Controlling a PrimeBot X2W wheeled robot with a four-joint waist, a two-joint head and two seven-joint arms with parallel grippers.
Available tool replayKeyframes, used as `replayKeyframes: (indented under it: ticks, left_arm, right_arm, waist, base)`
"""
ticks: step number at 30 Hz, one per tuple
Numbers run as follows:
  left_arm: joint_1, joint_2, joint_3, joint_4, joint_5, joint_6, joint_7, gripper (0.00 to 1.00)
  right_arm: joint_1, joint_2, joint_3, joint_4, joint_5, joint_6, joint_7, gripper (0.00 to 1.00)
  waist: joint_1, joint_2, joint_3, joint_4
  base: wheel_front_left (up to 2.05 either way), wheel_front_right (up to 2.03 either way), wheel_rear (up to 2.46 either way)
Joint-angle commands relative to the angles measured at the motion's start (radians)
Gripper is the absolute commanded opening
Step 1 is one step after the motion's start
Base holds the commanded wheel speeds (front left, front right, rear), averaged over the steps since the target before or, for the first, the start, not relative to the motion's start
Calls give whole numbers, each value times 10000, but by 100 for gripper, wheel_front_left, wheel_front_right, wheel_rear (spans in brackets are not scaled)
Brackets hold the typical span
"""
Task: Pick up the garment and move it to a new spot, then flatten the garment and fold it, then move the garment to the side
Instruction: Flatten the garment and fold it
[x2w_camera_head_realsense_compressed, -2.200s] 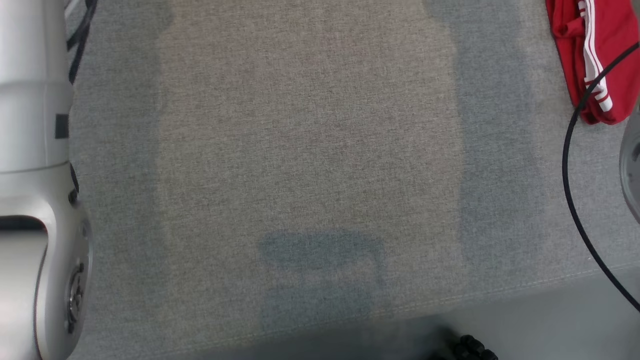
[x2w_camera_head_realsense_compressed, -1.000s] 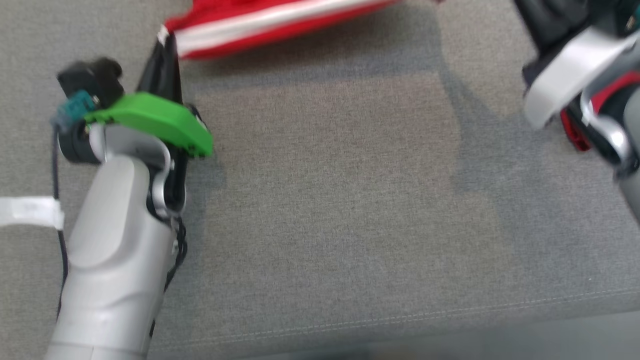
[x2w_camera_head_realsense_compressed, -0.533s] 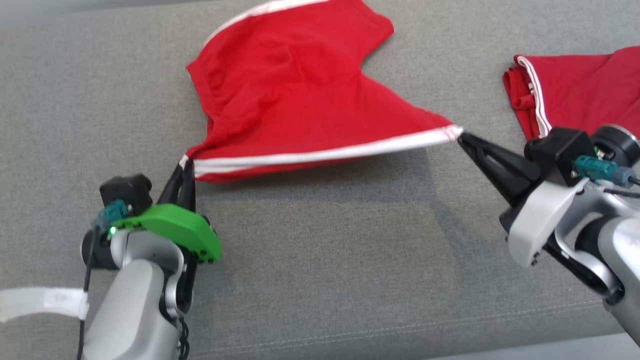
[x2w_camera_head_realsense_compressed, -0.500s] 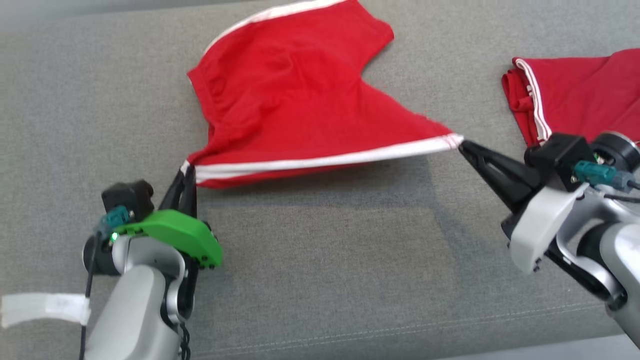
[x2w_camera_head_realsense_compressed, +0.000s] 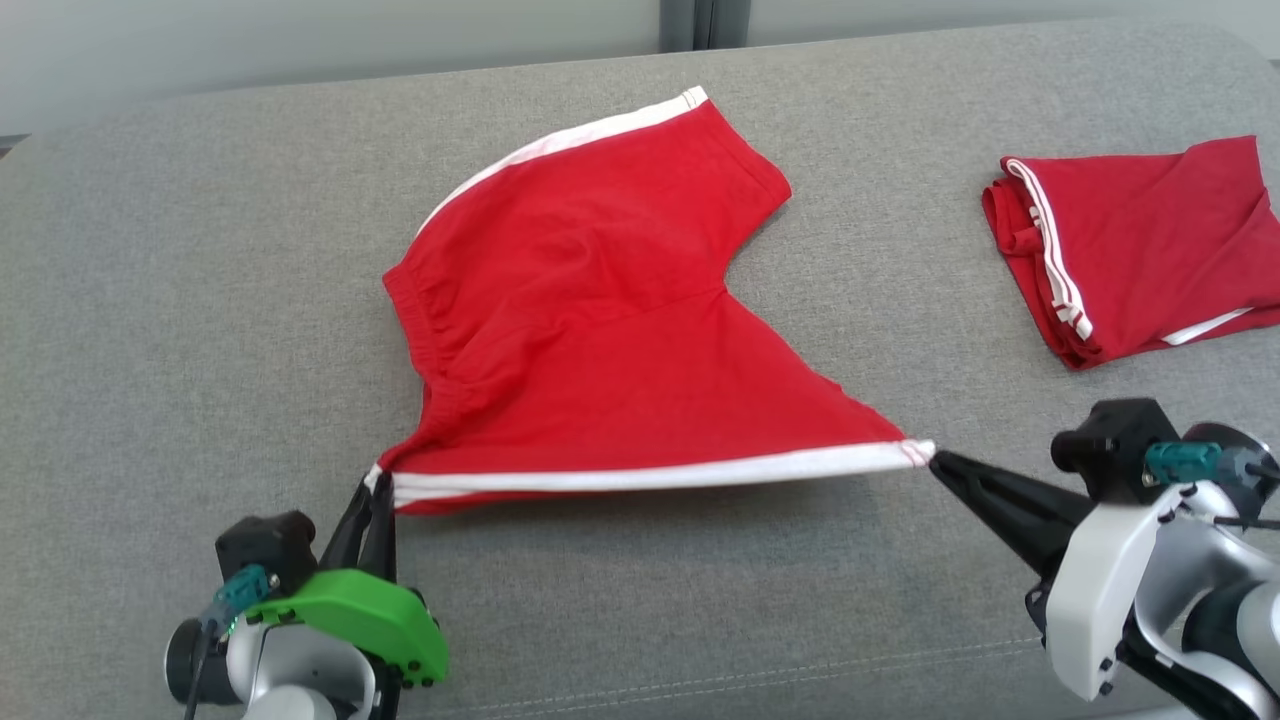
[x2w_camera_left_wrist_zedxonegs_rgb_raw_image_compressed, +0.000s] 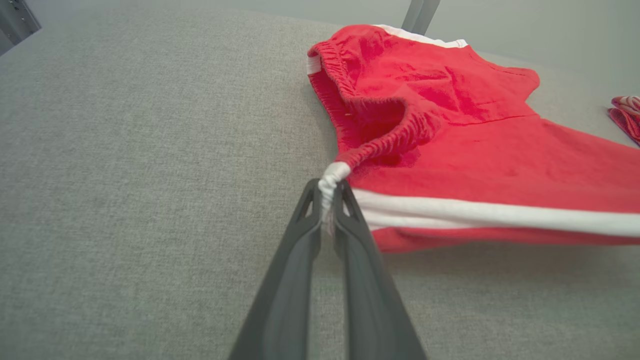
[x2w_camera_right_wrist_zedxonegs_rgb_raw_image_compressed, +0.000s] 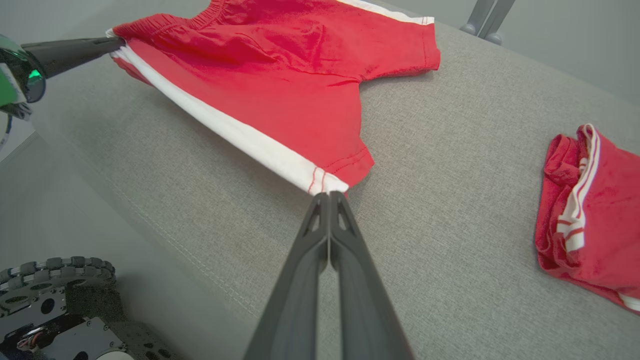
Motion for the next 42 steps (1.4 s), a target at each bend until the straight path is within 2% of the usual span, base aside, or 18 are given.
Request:
replayKeyframes:
  ticks: [1,9,15,20,29,36,42]
  left_arm:
    - [304,121,3,-211,54,129,95,0]
    - [1278,380,-119,-1478,135,468,369,0]
    - [495,308,-301,-1735,226,345,650,0]
    - [-555,104,-445,-1605,266,301,983,0]
    - [-2125,-357,-703,-974,250,88,1073,0]
    - [-3144,-774,-781,-306,134,-67,1010,0]
    - [-4385,-1060,-827,388,52,-193,988,0]
  right_arm:
    - [307,75,-106,-144,-30,-18,139,0]
    - [1253,362,-790,-1278,-72,-16,684,0]
    - [118,174,-657,-1111,164,-16,553,0]
    - [-1852,-317,56,-41,288,-11,300,0]
    - [-5760,-524,1970,2515,948,-15,-537,0]
    - [-7586,-767,2956,3792,1134,-15,-911,0]
    - [-9244,-634,3798,5032,945,-16,-1296,0]
  waist:
    - [1,0,12,-4]
    - [1,0,17,55]
    - [1,0,255,218]
    - [1,0,572,393]
    - [1,0,1109,921]
    - [1,0,1526,1474]
    - [1,0,2098,1825]
  base:
    - [0,0,0]
    - [0,0,0]
    - [0,0,0]
    - [0,0,0]
    - [0,0,0]
    - [0,0,0]
    - [0,0,0]
